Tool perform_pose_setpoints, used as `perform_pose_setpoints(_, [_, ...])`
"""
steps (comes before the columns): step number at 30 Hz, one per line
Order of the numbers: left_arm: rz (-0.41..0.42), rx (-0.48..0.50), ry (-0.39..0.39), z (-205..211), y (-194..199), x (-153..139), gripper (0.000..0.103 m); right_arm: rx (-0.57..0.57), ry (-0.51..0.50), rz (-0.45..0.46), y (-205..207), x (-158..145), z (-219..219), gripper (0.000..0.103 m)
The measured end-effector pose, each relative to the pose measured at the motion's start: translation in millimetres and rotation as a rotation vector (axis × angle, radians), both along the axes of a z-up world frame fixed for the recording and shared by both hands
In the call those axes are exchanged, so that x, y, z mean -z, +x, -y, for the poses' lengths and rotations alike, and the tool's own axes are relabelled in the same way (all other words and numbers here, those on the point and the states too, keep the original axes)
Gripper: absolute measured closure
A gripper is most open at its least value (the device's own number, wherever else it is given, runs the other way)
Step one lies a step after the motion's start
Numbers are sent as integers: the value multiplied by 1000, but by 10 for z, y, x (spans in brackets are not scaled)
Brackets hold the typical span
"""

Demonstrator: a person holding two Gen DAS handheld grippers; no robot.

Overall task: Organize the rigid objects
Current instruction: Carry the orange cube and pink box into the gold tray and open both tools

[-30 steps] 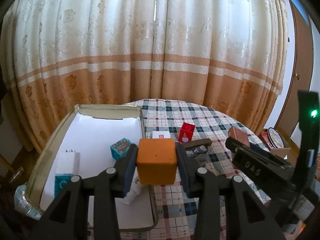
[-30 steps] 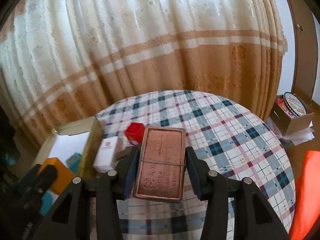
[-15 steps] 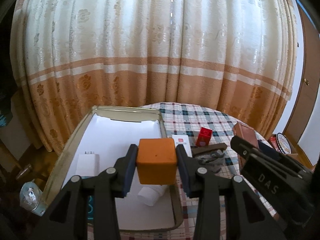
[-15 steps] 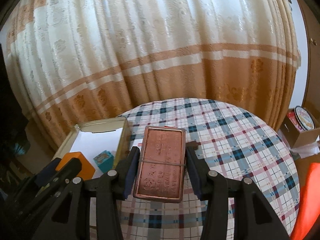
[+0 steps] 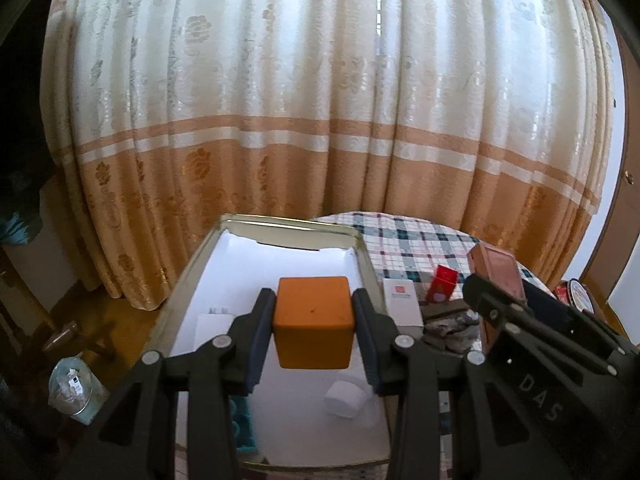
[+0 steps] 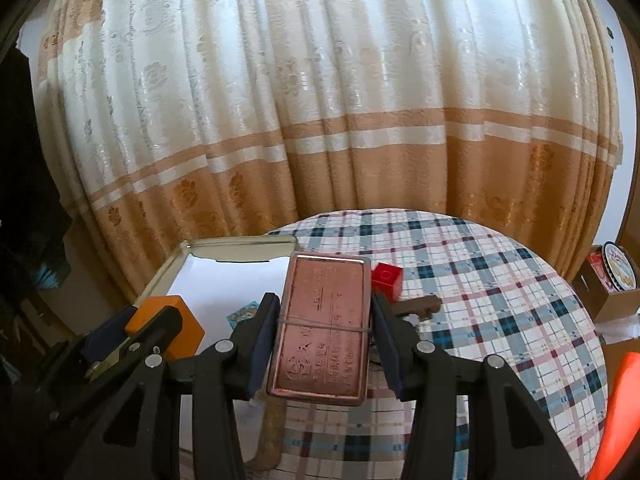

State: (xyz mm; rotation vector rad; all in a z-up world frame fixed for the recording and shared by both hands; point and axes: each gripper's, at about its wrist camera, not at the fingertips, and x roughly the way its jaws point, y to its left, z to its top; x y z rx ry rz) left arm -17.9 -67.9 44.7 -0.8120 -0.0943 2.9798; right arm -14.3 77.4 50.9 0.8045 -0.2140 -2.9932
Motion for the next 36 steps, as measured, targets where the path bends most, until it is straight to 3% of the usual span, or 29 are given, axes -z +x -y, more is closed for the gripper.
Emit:
perform_pose_setpoints(7, [-24, -39, -22, 166, -20, -40, 64, -25, 13, 2, -46, -4, 174, 53])
perform_pose_setpoints(26, [17, -150, -66, 563, -291, -27, 64, -54, 45, 35, -415, -11, 578, 53])
perform_pose_setpoints(36, [84, -173, -107, 617, -598, -70, 64, -63, 34, 103, -775, -10, 645, 53])
